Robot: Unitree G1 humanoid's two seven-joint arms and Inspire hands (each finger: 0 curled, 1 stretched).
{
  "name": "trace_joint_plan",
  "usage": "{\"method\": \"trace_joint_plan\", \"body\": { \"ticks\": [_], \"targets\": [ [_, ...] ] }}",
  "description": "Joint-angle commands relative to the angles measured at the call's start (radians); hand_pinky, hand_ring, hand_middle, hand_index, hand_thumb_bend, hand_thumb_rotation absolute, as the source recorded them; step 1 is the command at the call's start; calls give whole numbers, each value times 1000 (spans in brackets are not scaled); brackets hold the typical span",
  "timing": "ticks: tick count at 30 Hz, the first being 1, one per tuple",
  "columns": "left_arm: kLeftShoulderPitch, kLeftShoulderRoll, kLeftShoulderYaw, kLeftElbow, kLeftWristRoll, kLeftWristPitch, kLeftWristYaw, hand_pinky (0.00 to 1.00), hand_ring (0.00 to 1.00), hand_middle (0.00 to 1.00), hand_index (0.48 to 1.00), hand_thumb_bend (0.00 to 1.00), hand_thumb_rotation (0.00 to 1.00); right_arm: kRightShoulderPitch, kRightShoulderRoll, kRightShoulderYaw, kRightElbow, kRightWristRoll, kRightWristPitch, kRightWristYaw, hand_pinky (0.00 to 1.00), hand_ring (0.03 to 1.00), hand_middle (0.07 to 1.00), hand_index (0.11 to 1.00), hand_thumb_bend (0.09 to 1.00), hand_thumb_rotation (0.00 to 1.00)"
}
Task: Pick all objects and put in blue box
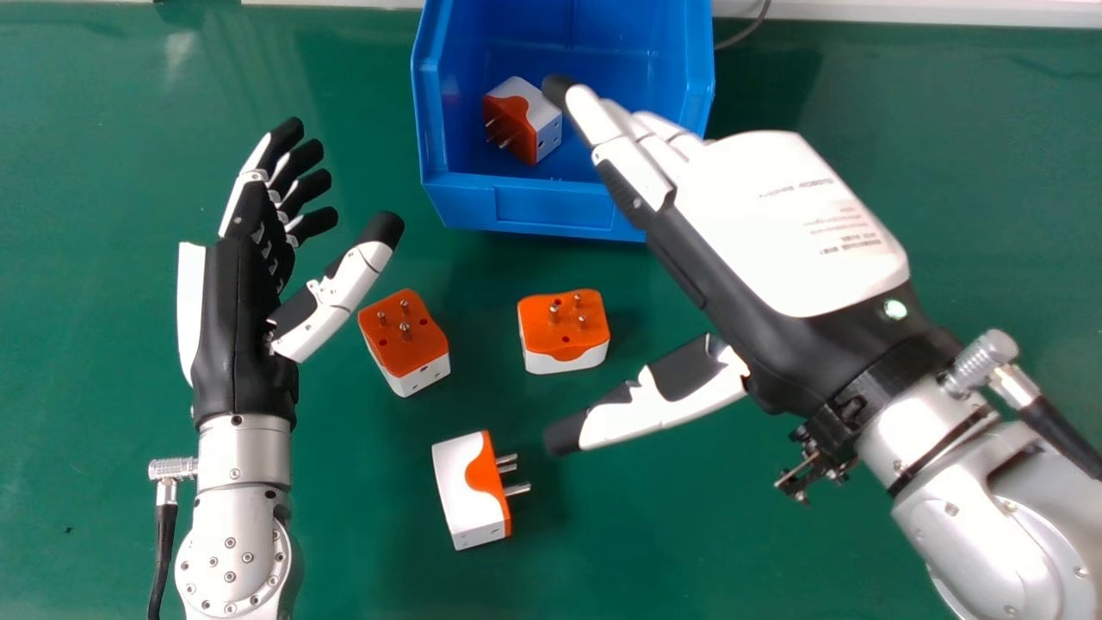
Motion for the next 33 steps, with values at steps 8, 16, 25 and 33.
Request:
{"method": "trace_joint_plan", "body": {
  "ticks": [8,16,25,33],
  "targets": [
    [-13,5,6,-4,-7,-16,1,775,835,868,872,748,365,-23,-15,-4,-47,45,-40,79,765,894,925,978,932,478],
    [-10,4,5,-10,-9,-17,-4,772,833,867,869,754,366,-41,-38,15,-16,111,-82,133,748,884,916,962,932,462],
    [-6,5,2,-15,3,-13,6,764,828,864,867,759,370,-77,-59,41,56,192,-132,167,702,855,892,915,927,420],
    [-3,2,3,-26,-8,-4,-1,763,826,863,866,762,369,-97,-63,68,107,236,-156,182,689,847,882,892,919,406]
  ]
}}
